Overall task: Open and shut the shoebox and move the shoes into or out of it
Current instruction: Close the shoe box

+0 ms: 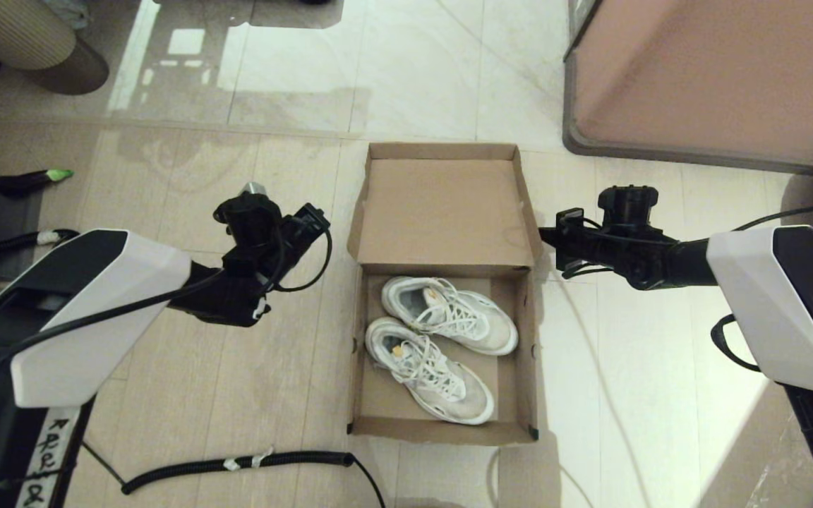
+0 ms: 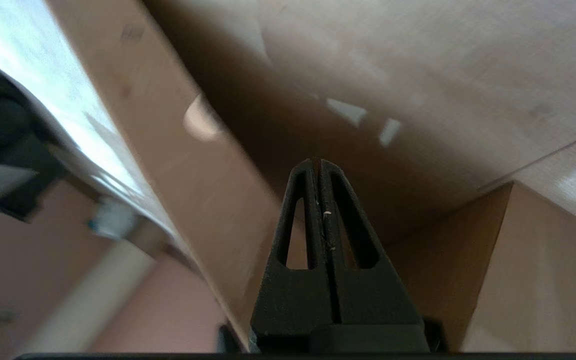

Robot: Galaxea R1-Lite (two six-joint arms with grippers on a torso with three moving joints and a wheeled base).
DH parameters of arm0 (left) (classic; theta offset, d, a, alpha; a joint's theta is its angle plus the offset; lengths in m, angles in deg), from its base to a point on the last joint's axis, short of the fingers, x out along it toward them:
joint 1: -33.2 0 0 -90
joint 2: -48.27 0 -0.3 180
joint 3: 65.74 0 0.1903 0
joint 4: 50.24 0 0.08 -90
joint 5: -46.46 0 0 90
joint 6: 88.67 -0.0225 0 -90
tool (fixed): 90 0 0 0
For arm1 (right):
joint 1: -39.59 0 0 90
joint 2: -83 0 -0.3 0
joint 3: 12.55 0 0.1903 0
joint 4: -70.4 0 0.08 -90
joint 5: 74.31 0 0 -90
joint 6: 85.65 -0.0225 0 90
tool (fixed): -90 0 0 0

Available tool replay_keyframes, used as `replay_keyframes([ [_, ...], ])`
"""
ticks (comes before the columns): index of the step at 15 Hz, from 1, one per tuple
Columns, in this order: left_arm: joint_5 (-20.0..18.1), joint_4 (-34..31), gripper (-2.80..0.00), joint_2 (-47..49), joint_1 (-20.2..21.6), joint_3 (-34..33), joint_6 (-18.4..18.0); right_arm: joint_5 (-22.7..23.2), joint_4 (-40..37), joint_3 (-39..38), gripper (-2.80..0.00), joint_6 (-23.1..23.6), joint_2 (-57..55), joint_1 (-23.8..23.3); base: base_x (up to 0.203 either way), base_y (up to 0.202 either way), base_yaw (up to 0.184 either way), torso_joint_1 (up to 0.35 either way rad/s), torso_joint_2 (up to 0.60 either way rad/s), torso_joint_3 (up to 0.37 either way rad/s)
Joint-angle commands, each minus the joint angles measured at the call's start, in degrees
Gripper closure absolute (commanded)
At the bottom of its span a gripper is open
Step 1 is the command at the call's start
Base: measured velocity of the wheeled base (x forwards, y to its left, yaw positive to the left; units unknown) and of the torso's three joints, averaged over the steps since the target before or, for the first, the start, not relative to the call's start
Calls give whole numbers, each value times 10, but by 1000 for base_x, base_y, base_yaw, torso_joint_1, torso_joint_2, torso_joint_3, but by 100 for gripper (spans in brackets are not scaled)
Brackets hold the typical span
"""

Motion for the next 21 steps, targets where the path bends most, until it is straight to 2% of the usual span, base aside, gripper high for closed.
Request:
replay_keyframes([
  [1,6,3,0,-11,-4,-8,2,21,25,1,0,-10,-22,0,0,0,0,0,0,0],
  [3,7,2,0,-17,-3,-8,2,54,46,1,0,-20,-26,0,0,0,0,0,0,0],
  [8,7,-2,0,-22,-2,-8,1,137,137,1,0,-85,-48,-7,0,0,0,0,0,0],
  [12,7,-3,0,-16,-3,-8,0,181,140,1,0,-85,-59,-10,0,0,0,0,0,0],
  [14,6,-4,0,12,-1,4,-11,191,140,0,0,-85,-62,-11,0,0,0,0,0,0],
  [16,7,-6,0,58,1,75,-19,191,139,0,0,-85,-63,-10,0,0,0,0,0,0],
  [19,0,-45,0,107,-5,194,-18,192,141,0,0,-83,-64,-5,0,0,0,0,0,0],
  [20,-7,-54,0,115,-12,200,-14,193,141,1,0,-83,-66,-4,0,0,0,0,0,0],
  [21,-11,-59,0,116,-22,198,10,193,141,1,0,-83,-67,-4,0,0,0,0,0,0],
])
